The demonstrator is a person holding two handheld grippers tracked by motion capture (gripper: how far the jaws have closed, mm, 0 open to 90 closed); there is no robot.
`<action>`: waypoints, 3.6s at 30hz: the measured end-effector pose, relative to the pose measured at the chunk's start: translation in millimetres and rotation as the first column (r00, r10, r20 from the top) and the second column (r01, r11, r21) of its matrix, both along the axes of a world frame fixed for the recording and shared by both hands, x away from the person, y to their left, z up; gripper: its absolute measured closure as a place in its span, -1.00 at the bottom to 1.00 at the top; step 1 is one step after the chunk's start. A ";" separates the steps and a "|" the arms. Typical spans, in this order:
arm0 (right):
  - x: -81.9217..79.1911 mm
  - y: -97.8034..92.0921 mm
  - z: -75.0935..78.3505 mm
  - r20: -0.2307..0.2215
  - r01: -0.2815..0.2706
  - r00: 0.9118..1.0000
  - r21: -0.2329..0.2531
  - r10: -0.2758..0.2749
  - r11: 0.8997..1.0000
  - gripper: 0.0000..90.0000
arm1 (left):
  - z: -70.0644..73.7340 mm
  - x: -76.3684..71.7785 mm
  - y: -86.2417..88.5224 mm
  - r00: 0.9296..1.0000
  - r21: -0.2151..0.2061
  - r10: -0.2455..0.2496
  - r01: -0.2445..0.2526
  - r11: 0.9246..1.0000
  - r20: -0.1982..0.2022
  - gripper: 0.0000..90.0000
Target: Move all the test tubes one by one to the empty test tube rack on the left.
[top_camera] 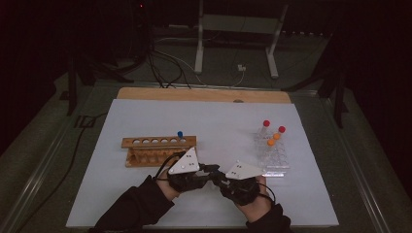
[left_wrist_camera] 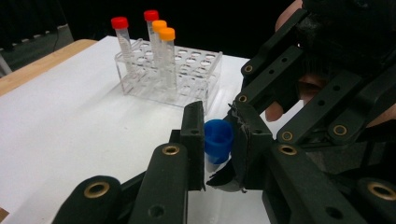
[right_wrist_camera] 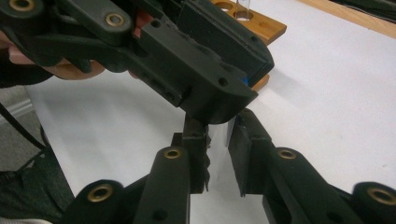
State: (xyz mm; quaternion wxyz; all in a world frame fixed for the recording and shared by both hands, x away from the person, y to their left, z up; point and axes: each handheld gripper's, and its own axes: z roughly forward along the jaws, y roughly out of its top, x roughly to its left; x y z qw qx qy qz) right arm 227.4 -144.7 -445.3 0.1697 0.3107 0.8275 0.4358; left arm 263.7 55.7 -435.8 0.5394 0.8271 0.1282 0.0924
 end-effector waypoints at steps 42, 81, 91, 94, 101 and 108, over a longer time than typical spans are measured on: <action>4.6 -25.5 15.4 0.049 0.105 0.992 0.134 -0.113 0.985 -1.00 | 42.4 50.7 98.1 0.925 -0.067 0.373 -0.368 0.927 0.074 0.72; 6.2 -29.6 13.9 0.031 0.089 0.995 0.141 -0.094 0.986 -1.00 | -13.2 79.7 91.8 0.873 0.018 0.487 -0.487 0.873 0.023 0.72; 6.2 -30.0 14.1 0.031 0.088 0.995 0.141 -0.094 0.986 -1.00 | -19.0 81.3 89.8 0.873 0.049 0.488 -0.488 0.871 0.019 0.72; 6.0 -30.2 14.6 0.031 0.087 0.995 0.144 -0.092 0.986 -1.00 | -18.8 81.2 89.9 0.873 0.051 0.488 -0.488 0.871 0.016 0.71; 6.0 -31.1 15.2 0.032 0.086 0.995 0.148 -0.092 0.985 -1.00 | -19.2 82.2 91.8 0.875 0.046 0.483 -0.483 0.875 -0.004 0.70; 5.6 -31.4 16.7 0.036 0.085 0.995 0.150 -0.092 0.985 -1.00 | -15.3 79.7 91.7 0.884 0.033 0.467 -0.467 0.884 -0.015 0.46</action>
